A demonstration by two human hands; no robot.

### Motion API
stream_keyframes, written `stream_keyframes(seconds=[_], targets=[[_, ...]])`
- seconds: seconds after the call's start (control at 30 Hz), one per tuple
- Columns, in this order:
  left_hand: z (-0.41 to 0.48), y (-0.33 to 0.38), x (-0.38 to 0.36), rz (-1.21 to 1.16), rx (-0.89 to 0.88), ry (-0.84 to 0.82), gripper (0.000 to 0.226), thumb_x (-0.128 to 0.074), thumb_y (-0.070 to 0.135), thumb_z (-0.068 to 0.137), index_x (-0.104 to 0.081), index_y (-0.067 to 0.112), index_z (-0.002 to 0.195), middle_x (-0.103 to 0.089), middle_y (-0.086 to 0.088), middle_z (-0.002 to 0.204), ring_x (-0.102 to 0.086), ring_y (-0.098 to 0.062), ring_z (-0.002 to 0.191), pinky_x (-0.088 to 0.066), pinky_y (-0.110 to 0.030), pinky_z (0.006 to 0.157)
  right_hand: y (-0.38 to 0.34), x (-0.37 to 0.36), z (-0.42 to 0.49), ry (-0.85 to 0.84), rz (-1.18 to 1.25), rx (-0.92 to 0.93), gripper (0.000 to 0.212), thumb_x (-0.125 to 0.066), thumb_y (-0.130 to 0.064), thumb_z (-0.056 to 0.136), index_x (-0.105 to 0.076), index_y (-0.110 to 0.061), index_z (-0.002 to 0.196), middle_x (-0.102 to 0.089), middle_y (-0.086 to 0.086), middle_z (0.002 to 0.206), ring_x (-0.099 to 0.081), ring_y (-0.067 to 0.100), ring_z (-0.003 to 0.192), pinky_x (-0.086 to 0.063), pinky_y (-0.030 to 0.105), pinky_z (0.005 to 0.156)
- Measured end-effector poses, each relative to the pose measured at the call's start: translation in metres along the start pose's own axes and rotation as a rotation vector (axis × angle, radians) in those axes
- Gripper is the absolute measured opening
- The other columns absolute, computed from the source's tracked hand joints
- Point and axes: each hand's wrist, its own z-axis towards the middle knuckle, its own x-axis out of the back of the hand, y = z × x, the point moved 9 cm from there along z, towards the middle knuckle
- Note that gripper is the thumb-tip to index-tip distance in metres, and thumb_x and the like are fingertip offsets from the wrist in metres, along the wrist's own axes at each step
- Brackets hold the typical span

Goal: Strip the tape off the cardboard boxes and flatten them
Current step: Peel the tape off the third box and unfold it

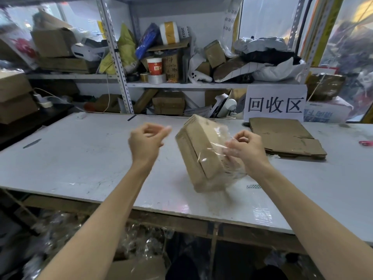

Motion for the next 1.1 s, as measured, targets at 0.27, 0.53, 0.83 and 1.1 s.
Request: stream_keyframes(seconds=[0.27, 0.53, 0.83, 1.1], targets=[[-0.034, -0.049, -0.071, 0.171, 0.314, -0.407, 0.099, -0.078, 0.067, 0.064, -0.033, 0.032, 0.146, -0.034, -0.009, 0.147, -0.045, -0.025, 0.123, -0.042, -0.046, 0.099, -0.007, -0.034, -0.013, -0.228, 0.106, 0.052, 0.02, -0.062, 0.013, 0.081, -0.054, -0.005, 0.079, -0.063, 0.014, 0.082, -0.069, 0.018, 0.075, -0.058, 0.029, 0.059], [-0.033, -0.042, -0.088, 0.095, 0.41, -0.391, 0.099, -0.079, 0.064, 0.058, -0.021, 0.027, 0.13, -0.046, -0.009, 0.133, -0.054, -0.03, 0.116, -0.05, -0.051, 0.096, -0.015, -0.037, -0.023, -0.383, 0.011, 0.12, 0.021, -0.071, 0.008, 0.076, -0.057, -0.006, 0.082, -0.068, 0.016, 0.087, -0.069, 0.024, 0.076, -0.056, 0.029, 0.06], [-0.005, -0.008, -0.05, 0.483, 0.199, -0.245, 0.117, -0.076, 0.074, 0.056, -0.01, 0.03, 0.142, -0.033, -0.015, 0.133, -0.046, -0.041, 0.123, -0.041, -0.051, 0.102, -0.027, -0.003, -0.014, -0.064, -0.09, 0.102, 0.045, -0.087, -0.017, 0.064, -0.058, -0.01, 0.099, -0.063, 0.007, 0.102, -0.064, 0.019, 0.09, -0.053, 0.028, 0.071], [0.0, -0.01, -0.032, 0.628, 0.175, -0.203, 0.116, -0.064, 0.087, 0.056, -0.011, 0.04, 0.148, -0.03, -0.019, 0.139, -0.043, -0.046, 0.126, -0.036, -0.051, 0.103, -0.05, 0.037, -0.037, 0.325, 0.087, 0.269, 0.043, -0.078, 0.005, 0.064, -0.059, -0.013, 0.098, -0.063, 0.007, 0.104, -0.061, 0.022, 0.103, -0.052, 0.031, 0.093]])
